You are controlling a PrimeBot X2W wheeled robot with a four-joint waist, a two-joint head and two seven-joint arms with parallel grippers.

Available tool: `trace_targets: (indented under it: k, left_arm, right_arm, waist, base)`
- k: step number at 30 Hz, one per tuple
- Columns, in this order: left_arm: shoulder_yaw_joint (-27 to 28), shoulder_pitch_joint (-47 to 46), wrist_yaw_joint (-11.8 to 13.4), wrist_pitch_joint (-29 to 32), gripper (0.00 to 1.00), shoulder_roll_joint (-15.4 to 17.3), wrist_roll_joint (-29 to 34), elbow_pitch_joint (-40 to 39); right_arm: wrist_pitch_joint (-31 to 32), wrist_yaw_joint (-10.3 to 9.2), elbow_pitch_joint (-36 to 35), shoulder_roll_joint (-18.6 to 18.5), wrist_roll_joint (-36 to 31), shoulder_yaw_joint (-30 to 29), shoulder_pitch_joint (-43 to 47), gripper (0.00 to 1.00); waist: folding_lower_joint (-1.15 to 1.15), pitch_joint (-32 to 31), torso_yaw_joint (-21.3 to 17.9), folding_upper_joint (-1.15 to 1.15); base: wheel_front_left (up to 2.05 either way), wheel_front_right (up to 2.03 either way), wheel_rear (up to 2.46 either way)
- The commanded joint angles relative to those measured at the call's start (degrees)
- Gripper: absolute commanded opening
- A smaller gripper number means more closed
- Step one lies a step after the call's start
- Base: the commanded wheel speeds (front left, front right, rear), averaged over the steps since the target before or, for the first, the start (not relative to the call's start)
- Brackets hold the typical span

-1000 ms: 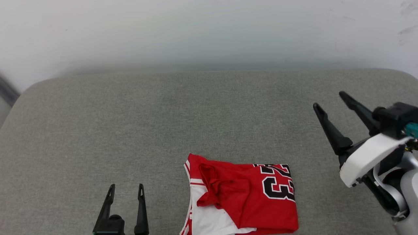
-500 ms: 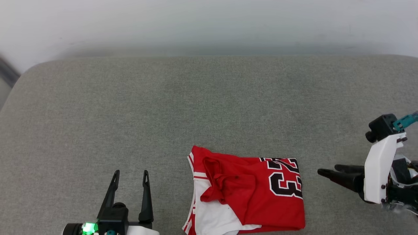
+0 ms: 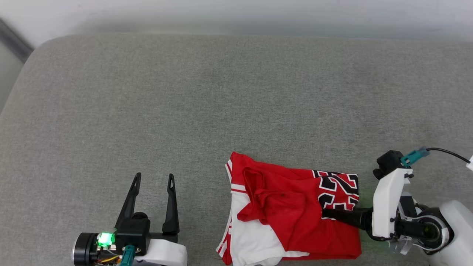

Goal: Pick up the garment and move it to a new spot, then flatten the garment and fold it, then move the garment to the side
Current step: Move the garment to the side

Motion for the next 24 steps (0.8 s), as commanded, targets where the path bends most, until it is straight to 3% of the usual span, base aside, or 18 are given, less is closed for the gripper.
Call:
trace_targets:
  k: [1,7,8,9,18,24]
  left_arm:
    - [-0.2,-1.0,-0.2,-0.1,1.0,-0.1,0.2,-0.1]
    - [-0.6,-1.2,0.2,-0.1,1.0,-0.4,-0.1,0.2]
    - [-0.7,-1.1,0.3,-0.1,1.0,-0.5,-0.2,0.3]
    - [-0.7,-1.1,0.4,-0.1,1.0,-0.5,-0.2,0.3]
    - [0.0,1.1,0.4,-0.1,1.0,-0.6,-0.7,0.8]
    - [1.5,2.7,0.7,-0.1,1.0,-0.5,-1.0,0.1]
  right_arm:
    - [-0.1,-0.1,1.3,0.9,-0.2,1.2,-0.1,1.0]
    - [-1.5,-0.31,5.2,-0.1,-3.5,6.9,-0.1,1.0]
    - [-2.7,-0.41,5.4,-0.4,-3.9,7.4,-0.3,0.37]
    - [-3.5,-0.41,5.5,-0.6,-4.1,7.8,-0.6,0.01]
    - [-12.9,-0.07,-2.0,-5.1,-5.2,13.2,-6.9,0.0]
    - [-15.5,-0.08,-9.6,-10.6,-7.6,19.2,-12.0,0.0]
  waist:
    - [0.0,0.4,0.4,0.0]
    - [0.0,0.9,1.2,0.0]
    - [0.0,1.0,1.3,0.0]
    - [0.0,0.9,1.3,0.0]
    - [0.0,-2.7,0.1,0.0]
    - [0.0,-4.4,-4.0,0.0]
  base:
    - [0.0,0.0,0.0]
    - [0.0,0.0,0.0]
    - [0.0,0.0,0.0]
    - [0.0,0.0,0.0]
    - [0.0,0.0,0.0]
    - [0.0,0.0,0.0]
